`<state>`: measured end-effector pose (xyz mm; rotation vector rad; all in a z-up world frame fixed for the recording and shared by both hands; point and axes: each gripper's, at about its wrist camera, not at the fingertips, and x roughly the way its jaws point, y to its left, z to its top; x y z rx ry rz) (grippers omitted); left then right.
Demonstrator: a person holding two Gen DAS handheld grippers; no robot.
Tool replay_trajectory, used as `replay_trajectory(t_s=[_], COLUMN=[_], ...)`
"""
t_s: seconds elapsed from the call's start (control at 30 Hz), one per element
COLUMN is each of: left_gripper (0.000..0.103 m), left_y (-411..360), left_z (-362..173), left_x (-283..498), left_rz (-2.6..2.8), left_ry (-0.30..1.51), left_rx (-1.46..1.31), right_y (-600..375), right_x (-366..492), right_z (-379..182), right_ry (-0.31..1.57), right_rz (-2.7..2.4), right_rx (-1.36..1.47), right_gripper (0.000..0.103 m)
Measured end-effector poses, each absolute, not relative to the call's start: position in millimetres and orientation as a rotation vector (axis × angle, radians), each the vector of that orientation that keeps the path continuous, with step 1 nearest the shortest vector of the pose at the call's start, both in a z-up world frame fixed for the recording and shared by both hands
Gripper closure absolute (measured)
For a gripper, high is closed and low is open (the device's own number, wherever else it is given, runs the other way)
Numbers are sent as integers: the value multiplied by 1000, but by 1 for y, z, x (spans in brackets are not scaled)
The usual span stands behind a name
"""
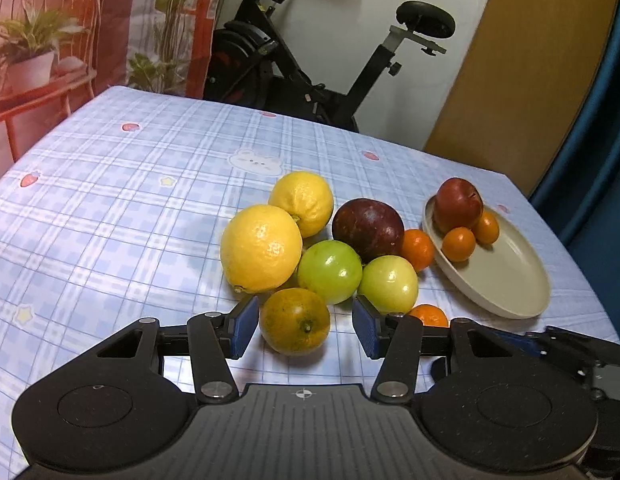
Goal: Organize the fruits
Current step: 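Close the left tool around the brownish-green orange in the pile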
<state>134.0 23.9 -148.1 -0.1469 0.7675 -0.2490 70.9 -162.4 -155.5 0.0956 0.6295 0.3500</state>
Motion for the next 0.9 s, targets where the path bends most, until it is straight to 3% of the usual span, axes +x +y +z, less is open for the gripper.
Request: replay_trajectory(t_s=[0.43, 0.9], left_gripper=[50, 50], left_y=[35, 37], left_z=[-153, -168], left_x=[146, 153], left_rz=[-284, -301], left_ry=[805, 829], left_rx=[-229, -249], right_y=[-92, -79], right_x=[103, 131], right_z=[-158, -167], right_ry=[640, 671], right_rz=[562, 570], right_rx=[-76, -63], right_gripper=[50, 56])
